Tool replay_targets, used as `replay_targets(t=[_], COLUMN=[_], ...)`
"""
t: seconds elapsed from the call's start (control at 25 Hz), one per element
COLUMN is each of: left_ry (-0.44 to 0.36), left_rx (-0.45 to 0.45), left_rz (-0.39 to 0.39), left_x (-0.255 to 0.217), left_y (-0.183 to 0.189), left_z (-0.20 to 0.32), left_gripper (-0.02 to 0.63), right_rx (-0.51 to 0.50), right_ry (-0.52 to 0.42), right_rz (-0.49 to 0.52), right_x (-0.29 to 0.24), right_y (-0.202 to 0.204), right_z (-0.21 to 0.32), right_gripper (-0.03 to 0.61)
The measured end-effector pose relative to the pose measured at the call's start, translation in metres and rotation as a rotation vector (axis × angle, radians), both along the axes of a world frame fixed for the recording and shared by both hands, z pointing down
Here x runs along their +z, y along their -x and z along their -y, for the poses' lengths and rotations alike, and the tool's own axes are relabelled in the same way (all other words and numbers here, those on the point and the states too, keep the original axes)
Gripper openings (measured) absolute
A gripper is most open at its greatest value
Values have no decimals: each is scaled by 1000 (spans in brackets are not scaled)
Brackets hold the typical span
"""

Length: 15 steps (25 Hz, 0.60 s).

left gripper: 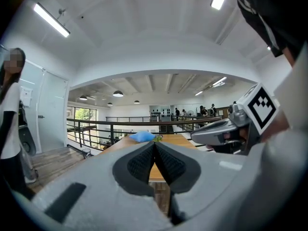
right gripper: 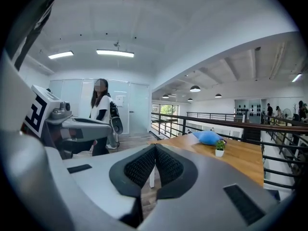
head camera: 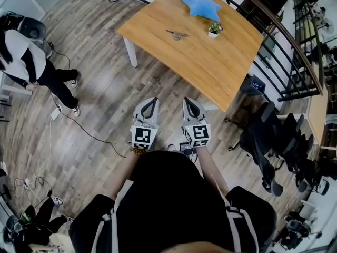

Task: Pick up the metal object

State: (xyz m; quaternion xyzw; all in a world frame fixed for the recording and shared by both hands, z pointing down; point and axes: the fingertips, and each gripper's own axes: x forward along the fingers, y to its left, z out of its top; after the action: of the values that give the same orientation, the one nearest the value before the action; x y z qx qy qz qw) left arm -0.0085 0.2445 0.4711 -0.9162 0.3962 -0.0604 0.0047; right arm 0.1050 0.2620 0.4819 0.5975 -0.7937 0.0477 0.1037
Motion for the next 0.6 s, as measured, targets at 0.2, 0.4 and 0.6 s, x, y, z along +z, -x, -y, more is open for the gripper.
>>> replay_targets(t=[0.2, 0.4, 0.6], left_ry=[2, -2, 9], left_rx=[-5, -5, 7], left_rz=[-20, -37, -40], left_x=[-2, -6, -3], left_y=[29, 46, 45], left_z=[32, 56, 80], left_gripper=[11, 11, 11], right_rx=[46, 58, 56], right_ry=[18, 9, 13], right_rz=[-18, -29, -34], right_x=[1, -3, -2], right_y=[8, 22, 25], right_z=[33, 57, 91], right_gripper=[0, 0, 0])
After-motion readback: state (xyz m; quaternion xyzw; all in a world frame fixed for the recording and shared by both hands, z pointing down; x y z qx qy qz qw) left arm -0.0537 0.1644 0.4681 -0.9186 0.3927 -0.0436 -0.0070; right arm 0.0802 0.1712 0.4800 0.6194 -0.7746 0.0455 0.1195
